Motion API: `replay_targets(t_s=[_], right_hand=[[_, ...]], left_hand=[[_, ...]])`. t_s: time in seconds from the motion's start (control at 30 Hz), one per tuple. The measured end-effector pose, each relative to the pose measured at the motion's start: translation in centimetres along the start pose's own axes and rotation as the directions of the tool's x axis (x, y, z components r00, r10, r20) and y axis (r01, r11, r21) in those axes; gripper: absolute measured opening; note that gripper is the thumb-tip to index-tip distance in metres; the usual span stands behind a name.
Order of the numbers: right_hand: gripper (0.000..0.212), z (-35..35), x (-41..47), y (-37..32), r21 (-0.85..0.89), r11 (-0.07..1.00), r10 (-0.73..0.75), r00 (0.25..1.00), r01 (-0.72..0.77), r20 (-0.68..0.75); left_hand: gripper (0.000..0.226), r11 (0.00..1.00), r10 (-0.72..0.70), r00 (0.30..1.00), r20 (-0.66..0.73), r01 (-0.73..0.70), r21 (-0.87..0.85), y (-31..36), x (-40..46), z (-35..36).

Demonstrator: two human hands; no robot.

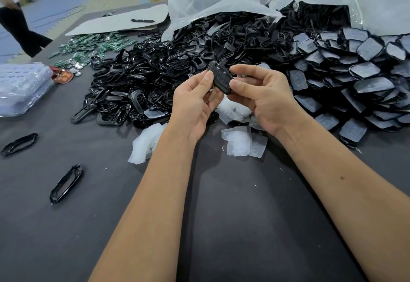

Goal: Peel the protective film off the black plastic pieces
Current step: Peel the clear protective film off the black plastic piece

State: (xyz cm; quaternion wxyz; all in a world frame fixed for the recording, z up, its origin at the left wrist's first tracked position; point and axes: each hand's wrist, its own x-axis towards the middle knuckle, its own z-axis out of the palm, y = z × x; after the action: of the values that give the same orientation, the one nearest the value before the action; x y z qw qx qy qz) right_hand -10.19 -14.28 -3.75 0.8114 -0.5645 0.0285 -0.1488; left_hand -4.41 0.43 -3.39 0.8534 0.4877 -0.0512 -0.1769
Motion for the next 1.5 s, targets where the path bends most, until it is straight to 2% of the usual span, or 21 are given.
replay_targets(t_s=[0.3, 0.5, 0.83, 0.93, 1.03, 1.1, 1.17, 1.33, 1.4, 1.5], right_hand=[[0.025, 0.3, 0.1, -0.1, 0.118, 0.988, 0.095, 0.995, -0.095, 0.009], [0.027, 0.8, 0.1, 0.4, 0.095, 0.992, 0.090, 0.990, -0.080, -0.106], [0.034, 0.7, 0.0, 0.3, 0.106, 0.991, 0.090, 0.992, -0.081, -0.083], [0.036, 0.9, -0.1, 0.2, 0.024, 0.999, 0.046, 0.994, -0.044, -0.100], [0.034, 0.6, -0.1, -0.5, -0.199, 0.978, -0.097, 0.986, 0.069, -0.135], [0.031, 0.4, -0.1, -1.1, -0.394, 0.905, -0.229, 0.965, 0.162, -0.128], [0.027, -0.1, 0.0, -1.8, -0.570, 0.788, -0.359, 0.926, 0.234, -0.117], [0.024, -2.7, 0.2, -3.6, -0.863, 0.439, -0.598, 0.798, 0.250, -0.073], [0.025, -4.1, 0.1, -4.6, -0.923, 0.317, -0.649, 0.759, 0.217, -0.045], [0.028, -6.4, 0.3, -6.6, -0.975, 0.187, -0.695, 0.718, 0.119, -0.046]], left_hand=[[0.017, 0.999, 0.001, 1.000, 0.031, 0.000, -0.032, 0.3, -0.2, 0.3], [0.014, 1.000, -0.020, 0.999, -0.029, 0.020, 0.010, -0.1, -0.1, 0.1], [0.014, 0.997, -0.058, 0.998, -0.035, 0.056, -0.050, -0.1, -0.1, 0.2], [0.013, 0.999, -0.027, 0.999, -0.040, 0.026, -0.036, -0.2, 0.0, -0.1], [0.012, 1.000, 0.025, 1.000, 0.003, -0.025, 0.019, -0.2, 0.1, -0.2], [0.013, 0.999, 0.028, 0.999, 0.022, -0.029, 0.038, -0.1, 0.2, -0.2], [0.016, 0.999, 0.015, 1.000, 0.010, -0.016, 0.031, -0.1, 0.5, 0.5], [0.023, 0.990, 0.052, 0.998, 0.019, -0.054, 0.129, -0.7, 1.4, 4.9], [0.026, 0.962, 0.093, 0.994, 0.052, -0.104, 0.252, -1.3, 1.8, 7.3], [0.026, 0.824, 0.215, 0.966, 0.145, -0.259, 0.504, -2.2, 2.6, 10.8]])
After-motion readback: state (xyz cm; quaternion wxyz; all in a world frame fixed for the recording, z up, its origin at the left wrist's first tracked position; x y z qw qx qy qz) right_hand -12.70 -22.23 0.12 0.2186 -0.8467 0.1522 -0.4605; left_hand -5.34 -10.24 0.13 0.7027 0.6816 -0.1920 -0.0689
